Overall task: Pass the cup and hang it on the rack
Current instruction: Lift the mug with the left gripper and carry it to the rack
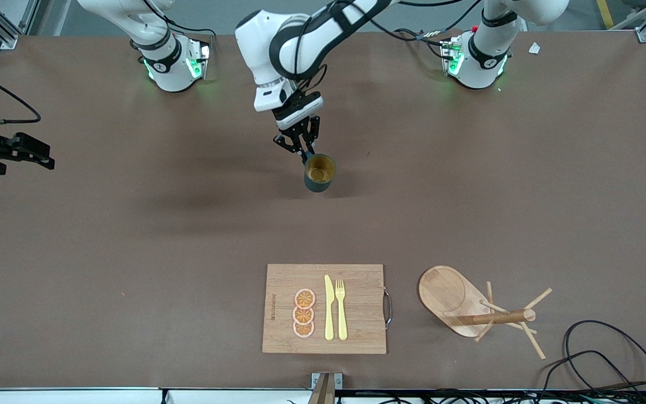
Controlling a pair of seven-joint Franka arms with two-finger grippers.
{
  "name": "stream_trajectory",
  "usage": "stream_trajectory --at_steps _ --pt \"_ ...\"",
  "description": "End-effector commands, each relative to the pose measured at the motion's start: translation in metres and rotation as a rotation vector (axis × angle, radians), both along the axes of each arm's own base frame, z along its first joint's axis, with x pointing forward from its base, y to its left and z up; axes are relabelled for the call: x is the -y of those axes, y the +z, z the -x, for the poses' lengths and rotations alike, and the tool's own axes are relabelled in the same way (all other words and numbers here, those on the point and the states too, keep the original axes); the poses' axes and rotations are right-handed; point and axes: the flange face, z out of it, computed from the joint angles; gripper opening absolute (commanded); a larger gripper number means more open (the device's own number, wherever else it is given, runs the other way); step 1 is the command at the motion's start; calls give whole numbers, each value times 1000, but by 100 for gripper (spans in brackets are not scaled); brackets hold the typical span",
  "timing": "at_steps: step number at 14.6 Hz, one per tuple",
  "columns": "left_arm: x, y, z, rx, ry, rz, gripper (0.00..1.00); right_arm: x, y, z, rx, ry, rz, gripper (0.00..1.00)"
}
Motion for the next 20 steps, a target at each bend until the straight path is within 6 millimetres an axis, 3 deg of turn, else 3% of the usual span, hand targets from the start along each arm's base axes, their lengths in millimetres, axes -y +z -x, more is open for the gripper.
stream_trajectory --at_steps 1,3,5,6,9,12,15,17,20 --pt "-40 93 -44 -115 22 115 0 4 2 9 4 12 10 100" --pt "-74 147 -72 -200 44 227 0 3 2 9 4 13 10 100" --pt "-123 190 -109 -255 77 328 0 4 2 9 4 12 10 100" --pt "-146 206 -125 -299 80 388 0 3 2 9 2 13 10 100" --pt "-223 229 -190 -371 102 540 0 2 4 9 5 15 10 100" --pt "-301 229 -246 -433 81 708 0 2 3 9 4 15 10 100" --pt "-364 206 -288 -487 74 866 0 2 3 9 5 16 12 100" --pt "-394 188 -308 -503 57 933 0 3 3 8 7 15 12 100" --pt "-419 167 -329 -479 62 995 0 3 3 8 5 15 12 100"
